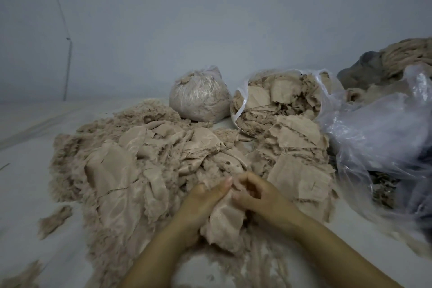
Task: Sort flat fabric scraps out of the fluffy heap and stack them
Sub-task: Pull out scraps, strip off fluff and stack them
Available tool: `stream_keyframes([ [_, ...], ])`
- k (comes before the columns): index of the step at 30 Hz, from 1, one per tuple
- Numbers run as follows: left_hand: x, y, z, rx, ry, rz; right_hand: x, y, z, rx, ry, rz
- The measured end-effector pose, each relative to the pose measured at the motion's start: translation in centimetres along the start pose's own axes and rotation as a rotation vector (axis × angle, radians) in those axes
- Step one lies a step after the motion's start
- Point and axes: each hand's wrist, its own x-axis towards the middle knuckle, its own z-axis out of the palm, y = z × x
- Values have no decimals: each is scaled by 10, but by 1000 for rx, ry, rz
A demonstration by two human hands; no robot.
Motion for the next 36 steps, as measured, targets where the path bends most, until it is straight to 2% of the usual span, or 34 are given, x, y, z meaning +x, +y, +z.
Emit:
stream_keyframes([
  [4,2,1,0,-26,128,60,2,-1,7,402,230,-23],
  [6,6,2,-3,-71,232,71,2,-2,7,524,239,32],
  [8,7,0,-5,-37,246,71,0,0,8,518,143,99],
  [10,5,-3,1,-7,183,81,-1,3,15,377,96,117],
  [12,7,-4,3,23,223,101,2,1,19,283,239,122],
  [14,13,-3,-4,-16,371,143,7,-1,14,385,426,124],
  [16,16,-1,-15,-82,432,176,8,-4,4,507,478,118],
  [18,15,-1,-17,-147,380,165,5,-6,1,575,447,93],
  [22,8,-4,2,-280,-7,-70,7,-7,10,630,437,25],
  [24,4,-5,8,-232,-104,-84,6,-8,12,584,442,-20],
  [27,5,-9,11,-235,28,-31,4,-9,5,501,534,-57],
  [30,7,-3,4,-318,143,40,11,-5,-19,410,801,30],
  [33,6,1,-5,-201,261,149,15,2,-52,43,1021,162],
  [34,5,2,-6,-122,293,187,14,3,-56,-104,1042,169],
  [36,3,-1,-8,58,362,245,12,4,-50,-379,1029,66],
])
